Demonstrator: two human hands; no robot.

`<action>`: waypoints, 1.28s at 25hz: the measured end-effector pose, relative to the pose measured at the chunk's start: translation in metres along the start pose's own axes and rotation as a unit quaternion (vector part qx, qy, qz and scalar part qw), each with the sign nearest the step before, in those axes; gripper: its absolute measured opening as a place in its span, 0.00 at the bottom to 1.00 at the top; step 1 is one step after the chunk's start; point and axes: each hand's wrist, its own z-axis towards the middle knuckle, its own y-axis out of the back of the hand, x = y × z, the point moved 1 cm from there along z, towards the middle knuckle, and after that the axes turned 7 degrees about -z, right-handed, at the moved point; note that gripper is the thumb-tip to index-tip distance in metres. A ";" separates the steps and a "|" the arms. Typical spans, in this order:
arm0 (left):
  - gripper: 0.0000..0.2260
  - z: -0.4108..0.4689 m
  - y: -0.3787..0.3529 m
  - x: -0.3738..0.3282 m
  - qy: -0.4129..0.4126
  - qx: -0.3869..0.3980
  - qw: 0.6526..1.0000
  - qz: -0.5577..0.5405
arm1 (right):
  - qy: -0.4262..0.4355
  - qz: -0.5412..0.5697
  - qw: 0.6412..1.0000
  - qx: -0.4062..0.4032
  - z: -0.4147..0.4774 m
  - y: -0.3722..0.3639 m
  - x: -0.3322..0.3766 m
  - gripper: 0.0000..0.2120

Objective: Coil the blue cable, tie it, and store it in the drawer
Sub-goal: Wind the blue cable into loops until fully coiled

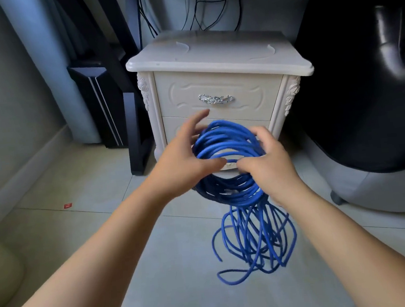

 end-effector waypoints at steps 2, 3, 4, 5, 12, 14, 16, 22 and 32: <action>0.38 -0.001 -0.001 0.001 -0.053 0.016 0.989 0.140 | 0.034 -0.063 0.997 0.019 -0.004 0.000 0.005 0.21; 0.38 -0.001 -0.001 0.002 -0.064 0.016 0.985 0.161 | 0.046 -0.079 0.996 0.023 -0.005 0.001 0.007 0.22; 0.37 0.000 -0.001 0.003 -0.065 0.013 0.986 0.155 | 0.053 -0.089 0.994 0.027 -0.006 0.002 0.009 0.22; 0.35 0.000 -0.002 0.005 -0.064 0.011 0.988 0.141 | 0.056 -0.088 0.994 0.032 -0.008 0.003 0.011 0.23; 0.20 0.000 -0.010 0.014 -0.091 -0.072 0.973 0.197 | 0.051 -0.064 0.996 0.044 -0.011 0.004 0.012 0.31; 0.17 -0.001 -0.009 0.012 -0.104 -0.088 0.971 0.198 | 0.035 -0.042 0.995 0.082 -0.009 0.010 0.011 0.35; 0.16 0.000 -0.005 0.010 -0.084 -0.113 0.973 0.181 | 0.005 -0.024 0.987 0.156 -0.011 0.016 0.010 0.41; 0.12 0.004 -0.001 0.005 0.007 -0.193 0.981 0.005 | -0.045 0.136 0.982 0.124 -0.015 0.010 0.010 0.24; 0.54 -0.017 -0.014 0.027 0.158 0.217 0.962 0.041 | -0.201 0.375 0.903 -0.053 0.016 0.020 -0.002 0.08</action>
